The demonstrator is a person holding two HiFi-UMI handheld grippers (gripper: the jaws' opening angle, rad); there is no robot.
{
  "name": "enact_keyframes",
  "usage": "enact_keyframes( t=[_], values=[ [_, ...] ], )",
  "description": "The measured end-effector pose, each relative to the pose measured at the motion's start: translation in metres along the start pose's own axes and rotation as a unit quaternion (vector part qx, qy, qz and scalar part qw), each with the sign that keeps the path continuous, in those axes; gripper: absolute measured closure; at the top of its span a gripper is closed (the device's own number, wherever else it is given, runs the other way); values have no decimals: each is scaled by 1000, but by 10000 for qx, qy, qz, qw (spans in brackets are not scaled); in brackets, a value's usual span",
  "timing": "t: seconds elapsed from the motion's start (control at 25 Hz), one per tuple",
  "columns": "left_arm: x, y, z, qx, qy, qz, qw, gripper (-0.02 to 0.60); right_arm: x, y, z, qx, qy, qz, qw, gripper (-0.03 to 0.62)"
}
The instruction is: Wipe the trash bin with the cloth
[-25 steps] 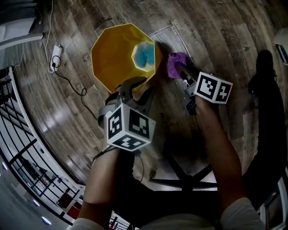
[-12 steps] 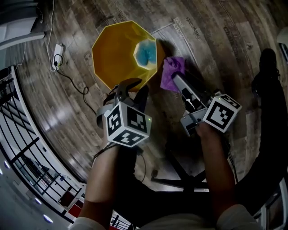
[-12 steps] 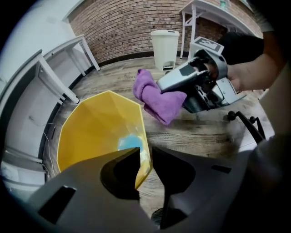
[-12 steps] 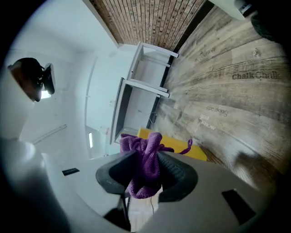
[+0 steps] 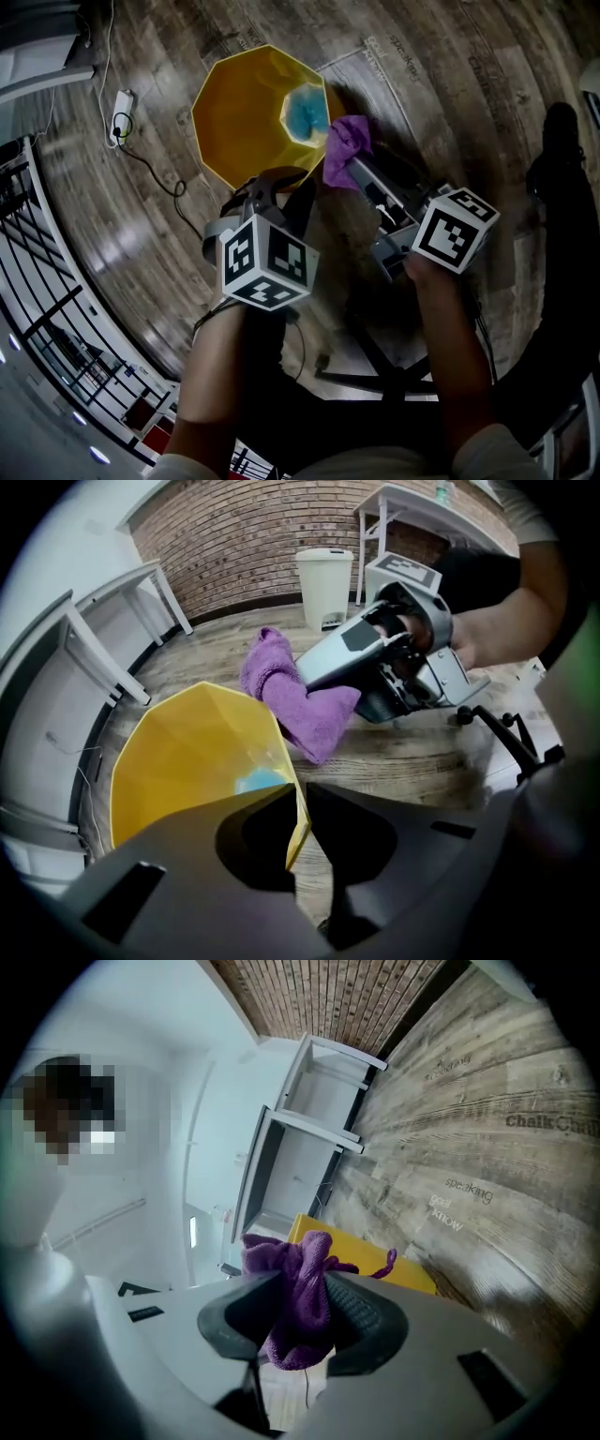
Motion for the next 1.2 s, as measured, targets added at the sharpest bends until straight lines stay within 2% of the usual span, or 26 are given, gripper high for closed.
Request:
enact_keyframes(
  t=[0.4,0.64,0.88,1.2],
  values=[
    [0,1,0,-32,24,40,10000,546,-9,4,-5,-106,-152,-30,9998,453],
    [0,0,1,-31,40,74,10000,546,-11,7,-4,-266,-174,-308,9990,453],
    [-1,1,1,-8,33,70,10000,546,-29,18,-7,-239,281,-497,9981,454],
    [-1,0,1,-16,39,54,10000,546,-60,24,-22,40,741,-375,9965,454]
  ],
)
Point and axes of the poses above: the fingertips, and each gripper's own axes: z backward along the fingers, x to its left, y out of its underside, the point moved 7 cm from there along z, backward along the fingers, and after that the axes turned 4 degrees about y, right-handed, at the moved point
